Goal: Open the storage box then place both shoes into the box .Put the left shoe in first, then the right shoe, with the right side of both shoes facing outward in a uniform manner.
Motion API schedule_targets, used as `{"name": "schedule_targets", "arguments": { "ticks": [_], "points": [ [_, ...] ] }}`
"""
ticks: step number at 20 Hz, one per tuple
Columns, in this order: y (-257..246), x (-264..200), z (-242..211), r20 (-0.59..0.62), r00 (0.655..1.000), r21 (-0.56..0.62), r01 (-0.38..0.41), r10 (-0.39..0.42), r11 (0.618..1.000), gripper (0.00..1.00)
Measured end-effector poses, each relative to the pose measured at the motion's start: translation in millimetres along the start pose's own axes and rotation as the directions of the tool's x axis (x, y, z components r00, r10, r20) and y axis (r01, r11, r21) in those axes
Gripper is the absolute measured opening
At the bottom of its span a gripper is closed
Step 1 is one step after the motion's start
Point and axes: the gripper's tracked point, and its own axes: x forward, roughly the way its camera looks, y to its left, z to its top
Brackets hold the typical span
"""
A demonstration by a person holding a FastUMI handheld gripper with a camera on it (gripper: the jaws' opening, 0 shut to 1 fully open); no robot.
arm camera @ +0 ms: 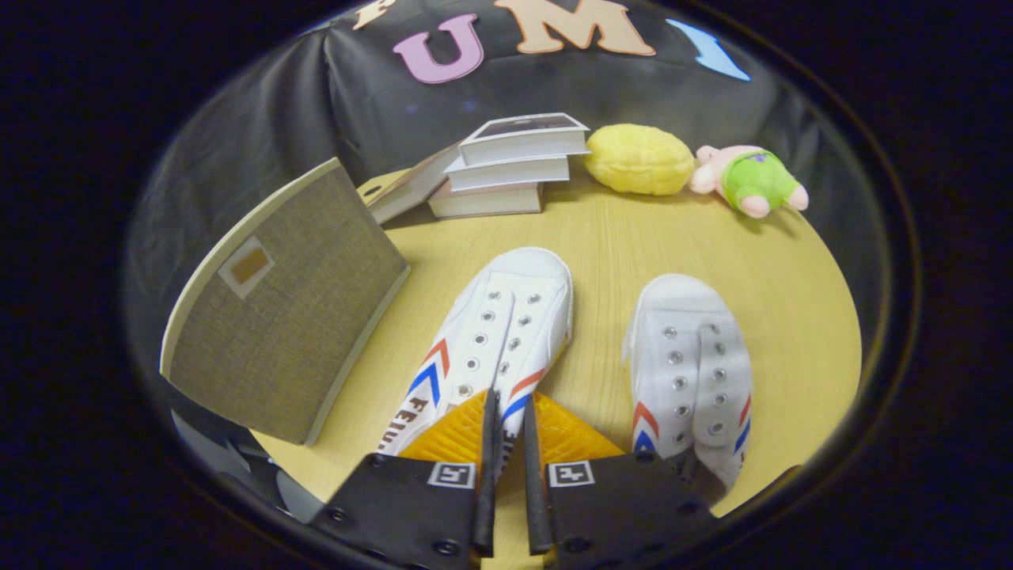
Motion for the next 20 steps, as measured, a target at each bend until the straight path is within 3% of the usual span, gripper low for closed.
{"name": "schedule_targets", "arguments": {
  "ticks": [2,8,20],
  "points": [
    [0.8,1.4,-0.7,-0.026,1.0,0.074,0.0,0.002,0.997,0.1],
    [6.1,-11.3,11.2,-0.028,0.999,0.21,-0.015,0.021,0.978,0.04],
    [38.9,-80.2,87.7,0.12,0.993,0.337,-0.062,0.022,0.939,0.04]
  ]
}}
